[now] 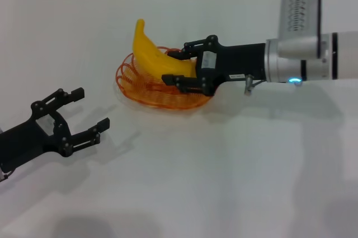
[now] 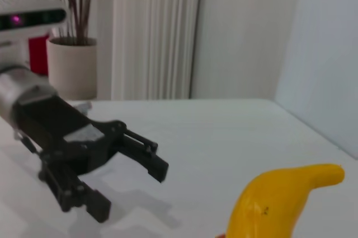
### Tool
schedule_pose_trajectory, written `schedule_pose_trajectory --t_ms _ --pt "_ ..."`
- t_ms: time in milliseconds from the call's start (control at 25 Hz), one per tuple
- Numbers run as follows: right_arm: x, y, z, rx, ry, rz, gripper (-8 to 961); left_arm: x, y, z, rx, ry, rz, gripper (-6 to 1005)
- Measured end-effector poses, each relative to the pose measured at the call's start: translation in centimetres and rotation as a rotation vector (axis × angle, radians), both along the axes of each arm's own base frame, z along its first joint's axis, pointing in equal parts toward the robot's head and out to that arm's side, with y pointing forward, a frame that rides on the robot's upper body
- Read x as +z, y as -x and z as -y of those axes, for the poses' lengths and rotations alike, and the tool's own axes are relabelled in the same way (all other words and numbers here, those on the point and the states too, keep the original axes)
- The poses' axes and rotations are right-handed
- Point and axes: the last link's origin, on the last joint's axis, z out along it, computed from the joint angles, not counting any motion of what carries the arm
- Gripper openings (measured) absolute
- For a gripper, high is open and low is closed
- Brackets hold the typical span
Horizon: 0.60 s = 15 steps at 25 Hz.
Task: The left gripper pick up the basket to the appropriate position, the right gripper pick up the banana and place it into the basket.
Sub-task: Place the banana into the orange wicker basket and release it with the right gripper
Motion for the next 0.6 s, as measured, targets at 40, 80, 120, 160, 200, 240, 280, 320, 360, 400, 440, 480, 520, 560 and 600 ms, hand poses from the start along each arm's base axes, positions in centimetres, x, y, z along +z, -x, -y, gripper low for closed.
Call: schedule_pose_trajectory --t_ms 40,80,120,160,200,240,280,320,360,400,440,480,520,560,600 --pt "-0.2 0.0 -0.2 -0.006 -0.003 0.009 567 0.0 0.0 0.0 -0.001 0.001 0.000 880" --pt "-0.5 0.1 -0.3 -0.009 -0.004 0.018 569 0.0 0.0 0.0 -0.001 0.001 0.000 880" --pt "-0.7 0.2 -0.4 -0.010 -0.004 0.027 572 0.0 0.0 0.0 -0.002 0.001 0.000 880" --pt "-0.8 0.2 -0.5 -0.012 -0.007 0.034 574 0.0 0.0 0.0 -0.002 0.001 0.000 880" --pt "-1.0 0.2 -0.5 -0.015 -0.009 0.040 576 0.0 -0.1 0.0 -0.003 0.003 0.000 880" --pt "-1.1 0.2 -0.6 -0.018 -0.012 0.040 578 0.0 -0.1 0.0 -0.003 0.003 0.000 880" --pt "-1.1 0.3 -0.6 -0.021 -0.014 0.040 580 -0.1 -0.1 0.0 -0.004 0.004 -0.001 880" --pt "-1.2 0.4 -0.6 -0.025 -0.015 0.035 583 -0.1 -0.1 0.0 -0.004 0.005 -0.001 880" --pt "-1.3 0.5 -0.6 -0.029 -0.014 0.030 585 -0.1 -0.1 0.0 -0.005 0.005 -0.002 880" --pt "-1.3 0.6 -0.6 -0.033 -0.012 0.024 587 -0.1 -0.1 0.0 -0.005 0.005 -0.002 880" --pt "-1.3 0.7 -0.6 -0.037 -0.010 0.017 589 -0.1 -0.1 0.0 -0.005 0.005 -0.002 879" --pt "-1.3 0.7 -0.6 -0.043 -0.007 0.009 591 -0.1 -0.1 0.0 -0.004 0.005 -0.002 879" --pt "-1.3 0.8 -0.6 -0.050 -0.002 0.004 594 -0.1 -0.1 0.0 -0.004 0.005 -0.002 879" --pt "-1.3 0.9 -0.6 -0.057 0.004 0.000 596 0.0 -0.1 0.0 -0.004 0.004 -0.002 879" --pt "-1.3 0.9 -0.6 -0.064 0.008 -0.002 598 0.0 -0.1 0.0 -0.004 0.004 -0.002 879"
